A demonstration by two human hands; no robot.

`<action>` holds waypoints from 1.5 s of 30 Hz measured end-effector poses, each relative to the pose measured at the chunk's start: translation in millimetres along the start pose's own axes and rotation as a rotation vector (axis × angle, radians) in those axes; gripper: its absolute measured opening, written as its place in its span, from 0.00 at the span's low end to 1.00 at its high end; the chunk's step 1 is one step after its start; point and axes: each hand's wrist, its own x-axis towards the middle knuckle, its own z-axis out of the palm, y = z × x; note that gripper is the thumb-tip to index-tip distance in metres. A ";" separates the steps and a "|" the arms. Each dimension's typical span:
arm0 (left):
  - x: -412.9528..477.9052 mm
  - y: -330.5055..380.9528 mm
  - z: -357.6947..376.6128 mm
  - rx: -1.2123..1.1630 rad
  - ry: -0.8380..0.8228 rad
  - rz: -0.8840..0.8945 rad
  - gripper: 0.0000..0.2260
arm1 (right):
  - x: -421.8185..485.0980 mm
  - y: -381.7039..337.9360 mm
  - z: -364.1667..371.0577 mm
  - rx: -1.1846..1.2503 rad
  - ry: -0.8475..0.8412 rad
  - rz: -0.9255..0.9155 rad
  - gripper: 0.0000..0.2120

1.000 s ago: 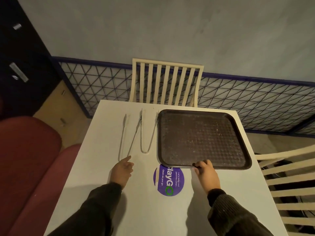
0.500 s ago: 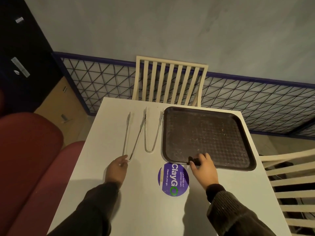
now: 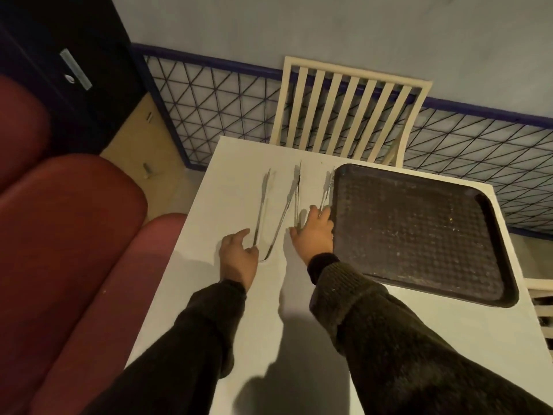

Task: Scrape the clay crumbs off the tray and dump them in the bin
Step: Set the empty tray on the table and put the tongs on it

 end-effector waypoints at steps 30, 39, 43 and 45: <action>27.8 -11.0 61.7 0.467 0.089 0.064 0.34 | -183.7 131.4 -39.3 0.172 0.107 0.153 0.28; -14.0 -6.8 68.9 0.160 0.090 0.067 0.26 | -117.6 178.3 -89.8 0.022 0.246 0.159 0.31; -54.9 1.2 78.3 0.035 0.084 0.033 0.27 | -72.4 202.6 -118.2 -0.027 0.255 0.206 0.32; -71.4 6.2 84.1 -0.017 0.070 0.025 0.27 | -53.0 215.3 -124.9 -0.029 0.249 0.233 0.32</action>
